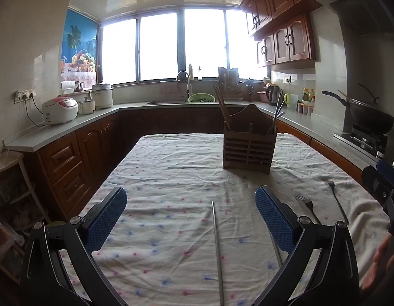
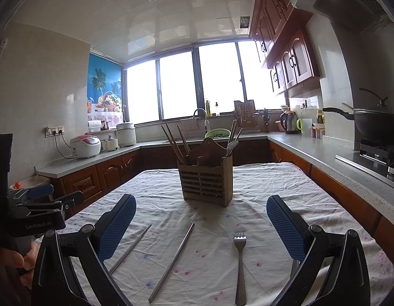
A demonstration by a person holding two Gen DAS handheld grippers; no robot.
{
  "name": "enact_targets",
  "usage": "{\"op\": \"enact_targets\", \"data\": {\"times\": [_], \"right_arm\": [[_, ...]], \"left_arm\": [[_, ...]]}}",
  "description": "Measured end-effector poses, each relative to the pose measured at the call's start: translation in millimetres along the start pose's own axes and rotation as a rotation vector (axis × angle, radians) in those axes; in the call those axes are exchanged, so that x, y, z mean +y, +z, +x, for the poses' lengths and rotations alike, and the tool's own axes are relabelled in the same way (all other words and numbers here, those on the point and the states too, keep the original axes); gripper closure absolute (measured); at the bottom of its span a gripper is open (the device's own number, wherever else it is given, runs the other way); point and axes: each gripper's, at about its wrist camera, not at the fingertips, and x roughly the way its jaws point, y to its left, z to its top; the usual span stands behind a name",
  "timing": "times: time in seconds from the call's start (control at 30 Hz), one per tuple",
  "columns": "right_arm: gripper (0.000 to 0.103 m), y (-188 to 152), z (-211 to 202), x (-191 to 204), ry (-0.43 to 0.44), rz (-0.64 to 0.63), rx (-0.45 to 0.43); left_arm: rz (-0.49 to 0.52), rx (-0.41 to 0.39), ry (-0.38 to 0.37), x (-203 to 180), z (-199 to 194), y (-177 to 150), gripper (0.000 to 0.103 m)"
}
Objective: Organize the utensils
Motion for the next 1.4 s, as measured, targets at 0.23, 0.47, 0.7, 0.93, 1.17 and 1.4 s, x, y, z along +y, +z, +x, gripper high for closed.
{"op": "enact_targets", "data": {"times": [0.23, 0.47, 0.7, 0.93, 1.17, 1.4], "right_arm": [[0.0, -0.8, 2.7, 0.9, 0.001, 0.002, 0.005], [0.0, -1.0, 4.5, 1.9, 0.001, 0.008, 0.011], [0.0, -3.3, 6.0, -0.2, 0.0, 0.014, 0.018], [0.0, -2.4, 6.5, -1.4, 0.001, 0.017, 0.02], [0.0, -2.2, 7.4, -2.7, -0.002, 0.018, 0.019], [0.0, -3.2, 11.4, -9.1, -0.01, 0.03, 0.025]], "left_arm": [[0.004, 0.003, -0.005, -1.3, 2.4, 0.5, 0.0], [0.002, 0.01, -0.009, -2.4, 7.4, 1.7, 0.0], [0.001, 0.012, -0.011, -1.9, 8.6, 1.6, 0.0], [0.001, 0.013, -0.014, -2.1, 10.6, 1.4, 0.0], [0.005, 0.016, -0.023, -4.3, 14.1, 1.4, 0.0], [0.005, 0.025, -0.041, -6.5, 18.8, 4.1, 0.0]]}}
